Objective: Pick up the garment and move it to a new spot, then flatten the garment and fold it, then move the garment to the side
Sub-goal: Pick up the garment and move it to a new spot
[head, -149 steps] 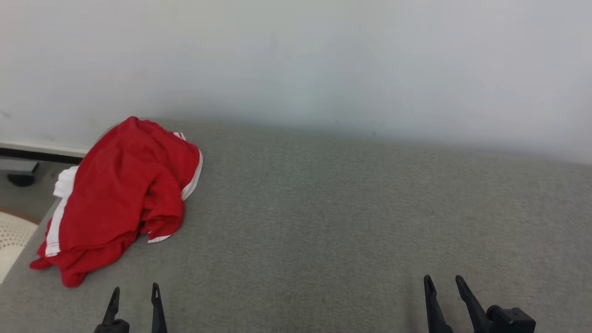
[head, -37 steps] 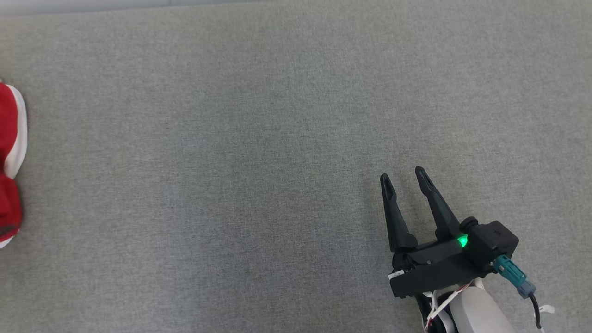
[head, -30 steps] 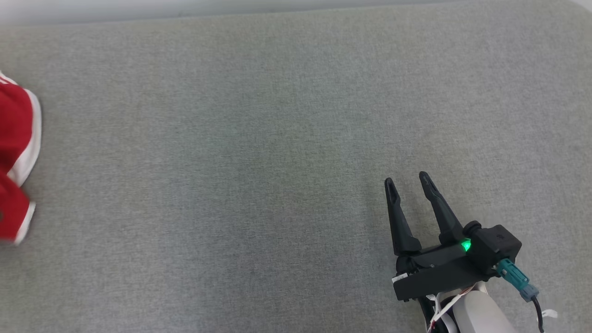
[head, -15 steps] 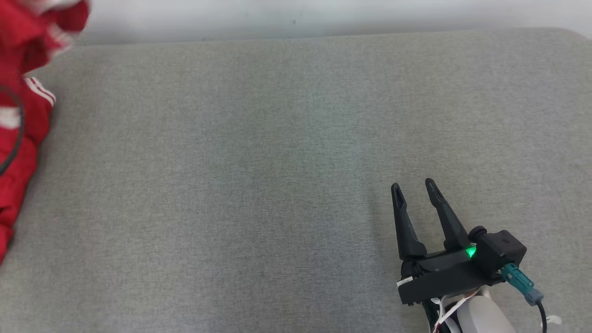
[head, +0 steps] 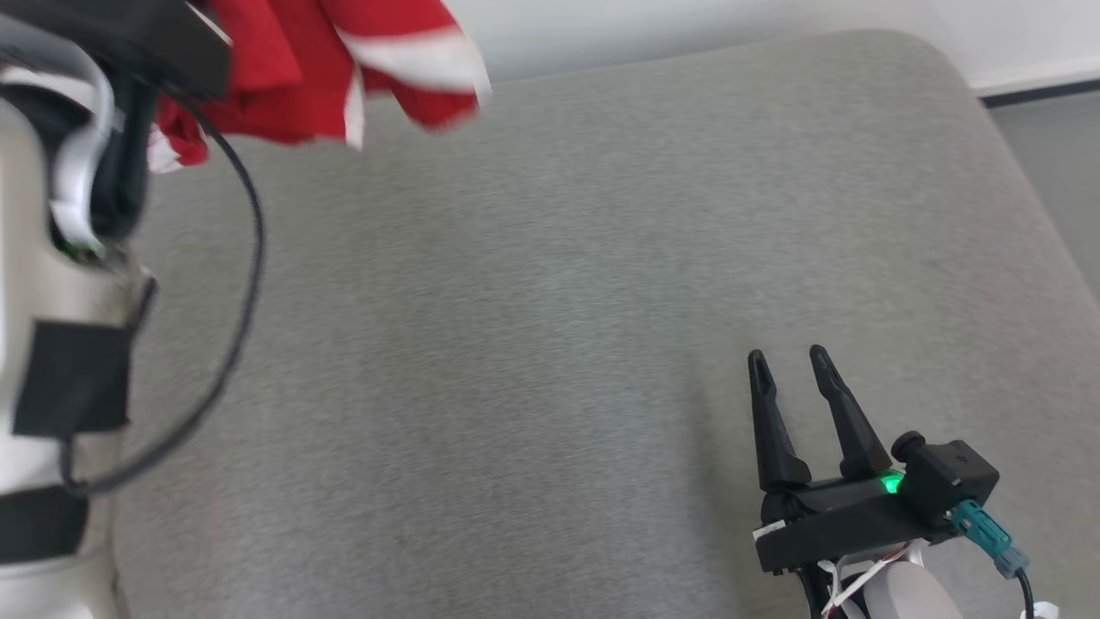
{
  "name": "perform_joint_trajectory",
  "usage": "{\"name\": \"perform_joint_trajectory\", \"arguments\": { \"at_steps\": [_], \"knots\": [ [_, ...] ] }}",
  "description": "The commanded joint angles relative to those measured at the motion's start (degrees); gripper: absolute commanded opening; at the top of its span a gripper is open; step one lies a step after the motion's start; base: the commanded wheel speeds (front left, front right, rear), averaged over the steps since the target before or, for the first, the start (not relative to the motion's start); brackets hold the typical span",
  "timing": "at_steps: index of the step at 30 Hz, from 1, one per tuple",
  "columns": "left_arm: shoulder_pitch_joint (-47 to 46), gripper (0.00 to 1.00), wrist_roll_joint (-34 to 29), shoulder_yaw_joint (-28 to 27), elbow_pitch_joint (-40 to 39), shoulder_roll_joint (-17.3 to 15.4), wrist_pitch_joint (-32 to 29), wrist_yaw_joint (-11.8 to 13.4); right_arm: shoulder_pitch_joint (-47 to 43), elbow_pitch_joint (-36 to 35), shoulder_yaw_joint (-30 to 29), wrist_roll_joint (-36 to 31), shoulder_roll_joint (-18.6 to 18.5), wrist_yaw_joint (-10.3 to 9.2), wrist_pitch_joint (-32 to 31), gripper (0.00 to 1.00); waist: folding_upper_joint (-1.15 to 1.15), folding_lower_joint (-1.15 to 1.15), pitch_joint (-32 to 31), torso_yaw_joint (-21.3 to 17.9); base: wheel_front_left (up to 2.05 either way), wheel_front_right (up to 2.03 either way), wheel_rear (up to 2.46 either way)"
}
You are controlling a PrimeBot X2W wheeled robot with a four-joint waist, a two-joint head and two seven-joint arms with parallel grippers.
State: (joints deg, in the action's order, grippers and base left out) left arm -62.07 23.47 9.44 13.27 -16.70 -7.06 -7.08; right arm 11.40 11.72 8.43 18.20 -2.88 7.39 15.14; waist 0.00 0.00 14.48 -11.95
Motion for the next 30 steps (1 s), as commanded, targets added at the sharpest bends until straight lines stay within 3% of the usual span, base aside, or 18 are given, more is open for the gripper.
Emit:
{"name": "perform_joint_trajectory", "arguments": {
  "at_steps": [1, 6, 11, 19, 26, 27, 28, 30],
  "knots": [
    [1.3, 0.0, -0.4, 0.4, -1.4, 0.1, -0.3, 0.3, -0.9, -0.1, -0.1, 0.4, 0.0, 0.2, 0.0, 1.0, 0.0, 0.0, -0.5, -4.1, 0.0, 0.0, 0.0],
    [7.6, 0.0, 1.2, 3.0, -6.4, 3.3, -1.6, 1.0, -1.3, 0.1, -1.2, 0.4, 0.0, 0.2, 0.0, 1.0, 0.0, 0.0, 0.0, -6.6, 0.0, 0.0, 0.0],
    [14.3, 0.0, 1.9, 7.1, -4.6, 6.3, -1.0, 0.8, -1.0, 0.3, -1.0, 0.7, 0.0, 0.2, 0.0, 1.0, 0.0, 0.0, 0.4, -7.2, 0.0, 0.0, 0.0],
    [22.5, 0.0, 1.6, 12.0, 9.5, 8.1, 1.9, 0.5, 0.3, 1.0, 0.7, 0.8, 0.0, 0.2, 0.0, 1.0, 0.0, 0.0, 0.6, -8.1, 0.0, 0.0, 0.0],
    [24.3, 0.0, 0.8, 16.3, 21.5, 9.0, 5.6, -0.1, -0.2, 1.3, 0.7, 0.1, 0.0, 0.2, 0.0, 1.0, 0.0, 0.0, 0.2, -7.9, 0.0, 0.0, 0.0],
    [23.9, 0.58, 0.8, 16.7, 22.2, 9.3, 6.5, -0.2, -0.2, 1.2, 0.7, 0.0, 0.0, 0.2, 0.0, 1.0, 0.0, 0.0, 0.0, -7.6, 0.0, 0.0, 0.0],
    [23.5, 1.0, 1.1, 17.1, 22.8, 9.6, 7.3, -0.2, -0.3, 1.2, 0.4, -0.2, 0.0, 0.2, 0.0, 1.0, 0.0, 0.0, -0.3, -7.1, 0.0, 0.0, 0.0],
    [22.3, 1.0, 1.0, 17.7, 23.4, 10.1, 9.0, -0.3, -0.6, 1.4, 0.2, -0.4, 0.0, 0.2, 0.0, 1.0, 0.0, 0.0, -0.9, -6.2, 0.0, 0.0, 0.0]
  ]
}}
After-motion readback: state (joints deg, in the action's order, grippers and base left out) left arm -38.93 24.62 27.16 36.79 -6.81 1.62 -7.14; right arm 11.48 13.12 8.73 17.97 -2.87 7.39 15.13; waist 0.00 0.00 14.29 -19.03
